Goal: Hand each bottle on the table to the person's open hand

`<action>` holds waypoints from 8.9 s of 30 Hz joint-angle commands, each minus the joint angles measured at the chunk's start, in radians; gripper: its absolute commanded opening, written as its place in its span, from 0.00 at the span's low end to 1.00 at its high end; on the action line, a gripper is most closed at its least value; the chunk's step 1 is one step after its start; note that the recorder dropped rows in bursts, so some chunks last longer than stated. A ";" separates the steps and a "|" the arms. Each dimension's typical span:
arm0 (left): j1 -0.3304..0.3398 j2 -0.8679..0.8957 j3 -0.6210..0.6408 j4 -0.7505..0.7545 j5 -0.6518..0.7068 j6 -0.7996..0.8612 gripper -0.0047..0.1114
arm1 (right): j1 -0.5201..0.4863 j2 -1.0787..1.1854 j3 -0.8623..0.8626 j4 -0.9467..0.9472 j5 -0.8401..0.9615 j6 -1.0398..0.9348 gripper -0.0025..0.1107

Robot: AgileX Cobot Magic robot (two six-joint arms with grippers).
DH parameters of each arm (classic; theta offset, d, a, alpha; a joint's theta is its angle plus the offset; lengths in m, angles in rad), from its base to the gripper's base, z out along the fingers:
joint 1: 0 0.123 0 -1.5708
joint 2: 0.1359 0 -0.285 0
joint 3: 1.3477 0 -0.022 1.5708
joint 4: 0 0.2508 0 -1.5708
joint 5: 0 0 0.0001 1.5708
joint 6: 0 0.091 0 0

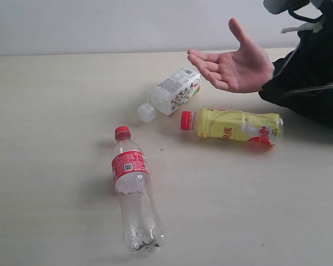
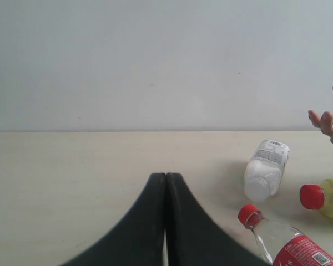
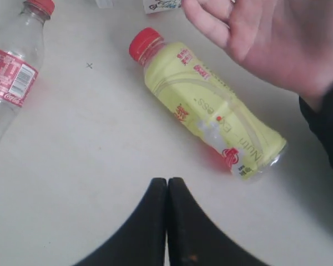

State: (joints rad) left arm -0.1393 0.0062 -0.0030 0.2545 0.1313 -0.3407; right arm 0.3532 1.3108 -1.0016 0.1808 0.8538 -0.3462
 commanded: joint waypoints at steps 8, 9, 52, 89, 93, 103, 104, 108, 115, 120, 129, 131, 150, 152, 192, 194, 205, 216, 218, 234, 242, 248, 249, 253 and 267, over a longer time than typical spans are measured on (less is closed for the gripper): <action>0.002 -0.006 0.003 0.001 -0.003 0.002 0.04 | -0.004 0.159 -0.053 -0.056 -0.036 -0.258 0.24; 0.002 -0.006 0.003 0.001 -0.003 0.002 0.04 | -0.004 0.171 -0.065 -0.069 -0.038 -0.288 0.27; 0.002 -0.006 0.003 0.001 -0.003 0.002 0.04 | 0.049 0.537 -0.094 -0.233 -0.313 -0.638 0.70; 0.002 -0.006 0.003 0.001 -0.003 0.002 0.04 | 0.049 0.623 -0.094 -0.243 -0.473 -0.582 0.75; 0.002 -0.006 0.003 0.001 -0.003 0.002 0.04 | 0.049 0.623 -0.094 -0.243 -0.466 -0.582 0.75; 0.002 -0.006 0.003 0.001 -0.003 0.002 0.04 | 0.049 0.625 -0.094 -0.243 -0.442 -0.582 0.75; 0.002 -0.006 0.003 0.001 -0.003 0.002 0.04 | 0.049 0.625 -0.094 -0.243 -0.440 -0.582 0.75; 0.002 -0.006 0.003 0.001 -0.003 0.002 0.04 | 0.049 0.625 -0.094 -0.243 -0.440 -0.585 0.75; 0.002 -0.006 0.003 0.001 -0.003 0.002 0.04 | 0.049 0.653 -0.094 -0.243 -0.474 -0.584 0.75; 0.002 -0.006 0.003 0.001 -0.003 0.002 0.04 | 0.049 0.670 -0.094 -0.243 -0.495 -0.582 0.75; 0.002 -0.006 0.003 0.001 -0.003 0.002 0.04 | 0.049 0.668 -0.094 -0.239 -0.481 -0.582 0.43; 0.002 -0.006 0.003 0.001 -0.003 0.002 0.04 | 0.049 0.666 -0.094 -0.239 -0.468 -0.553 0.29; 0.002 -0.006 0.003 0.001 -0.003 0.002 0.04 | 0.053 0.392 -0.094 -0.205 -0.156 -0.500 0.02; 0.002 -0.006 0.003 0.001 -0.003 0.002 0.04 | 0.053 0.333 -0.094 -0.202 -0.109 -0.464 0.02; 0.002 -0.006 0.003 0.001 -0.003 0.002 0.04 | -0.001 0.424 -0.477 -0.243 0.093 0.438 0.02; 0.002 -0.006 0.003 0.001 -0.003 0.002 0.04 | -0.001 0.481 -0.515 -0.243 0.077 0.438 0.02; 0.002 -0.006 0.003 0.001 -0.003 0.002 0.04 | -0.003 0.704 -0.641 -0.239 0.048 0.443 0.02; 0.002 -0.006 0.003 0.001 -0.003 0.002 0.04 | -0.003 0.710 -0.641 -0.242 0.047 0.446 0.31; 0.002 -0.006 0.003 0.001 -0.003 0.002 0.04 | -0.003 0.710 -0.641 -0.240 0.048 0.443 0.48; 0.002 -0.006 0.003 0.001 -0.003 0.002 0.04 | -0.003 0.625 -0.641 -0.262 0.049 0.445 0.73; 0.002 -0.006 0.003 0.001 -0.003 0.002 0.04 | -0.003 0.492 -0.641 -0.272 0.274 0.418 0.73; 0.002 -0.006 0.003 0.001 -0.003 0.002 0.04 | -0.003 0.318 -0.578 -0.260 0.367 0.419 0.49; 0.002 -0.006 0.003 0.001 -0.003 0.002 0.04 | -0.003 0.282 -0.553 -0.258 0.367 0.419 0.43; 0.002 -0.006 0.003 0.001 -0.003 0.002 0.04 | -0.003 0.055 -0.374 -0.254 0.286 0.419 0.13; 0.002 -0.006 0.003 0.001 -0.003 0.002 0.04 | -0.003 -0.926 0.330 -0.240 -0.146 0.401 0.02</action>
State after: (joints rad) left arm -0.1393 0.0062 -0.0030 0.2545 0.1313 -0.3407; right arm 0.3526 0.5249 -0.7632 -0.0548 0.7866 0.0636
